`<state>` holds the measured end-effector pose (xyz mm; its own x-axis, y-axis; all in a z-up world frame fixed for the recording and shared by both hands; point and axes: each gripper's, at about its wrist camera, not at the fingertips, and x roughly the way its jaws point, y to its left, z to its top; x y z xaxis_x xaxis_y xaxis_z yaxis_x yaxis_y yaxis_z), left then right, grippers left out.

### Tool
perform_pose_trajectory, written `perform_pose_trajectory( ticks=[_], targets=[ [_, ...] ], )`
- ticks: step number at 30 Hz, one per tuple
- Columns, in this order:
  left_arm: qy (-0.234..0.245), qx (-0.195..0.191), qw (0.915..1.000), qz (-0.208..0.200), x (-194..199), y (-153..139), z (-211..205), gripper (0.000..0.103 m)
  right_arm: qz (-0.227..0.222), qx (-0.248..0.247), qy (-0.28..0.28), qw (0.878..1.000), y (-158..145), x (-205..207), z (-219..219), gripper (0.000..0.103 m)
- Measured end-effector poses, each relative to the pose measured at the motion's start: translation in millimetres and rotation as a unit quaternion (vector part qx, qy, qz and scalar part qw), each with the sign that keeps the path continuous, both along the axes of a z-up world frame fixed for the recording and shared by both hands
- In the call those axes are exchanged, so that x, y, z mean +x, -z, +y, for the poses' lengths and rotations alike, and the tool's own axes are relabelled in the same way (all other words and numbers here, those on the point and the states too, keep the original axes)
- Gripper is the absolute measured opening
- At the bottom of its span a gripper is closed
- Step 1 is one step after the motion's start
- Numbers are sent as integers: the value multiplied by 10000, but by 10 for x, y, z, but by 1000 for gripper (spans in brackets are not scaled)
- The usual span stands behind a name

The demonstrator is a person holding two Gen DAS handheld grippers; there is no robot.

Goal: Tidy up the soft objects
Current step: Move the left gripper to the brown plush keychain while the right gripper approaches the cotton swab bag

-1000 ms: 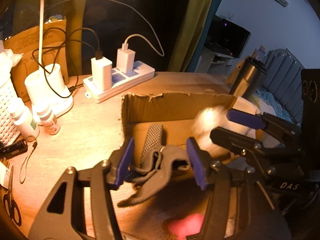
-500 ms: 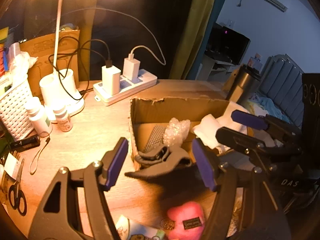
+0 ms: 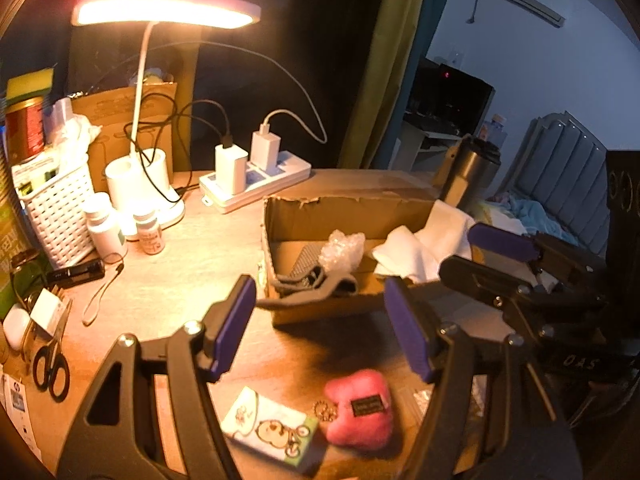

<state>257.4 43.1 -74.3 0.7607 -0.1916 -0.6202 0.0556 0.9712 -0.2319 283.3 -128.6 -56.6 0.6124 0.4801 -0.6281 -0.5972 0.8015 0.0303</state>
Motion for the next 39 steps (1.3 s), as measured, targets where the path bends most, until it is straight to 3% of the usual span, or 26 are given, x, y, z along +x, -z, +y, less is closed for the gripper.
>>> perform_pose_trajectory(
  ticks=[25,39],
  targets=[
    [-5,193,9995,-256,-727,-86,-157,69,-116,-38,165,9998,-23,-685,-182,67],
    [-34,110,9998,-131,-987,139,-176,69,35,-188,216,9996,199,-923,-259,67]
  ],
)
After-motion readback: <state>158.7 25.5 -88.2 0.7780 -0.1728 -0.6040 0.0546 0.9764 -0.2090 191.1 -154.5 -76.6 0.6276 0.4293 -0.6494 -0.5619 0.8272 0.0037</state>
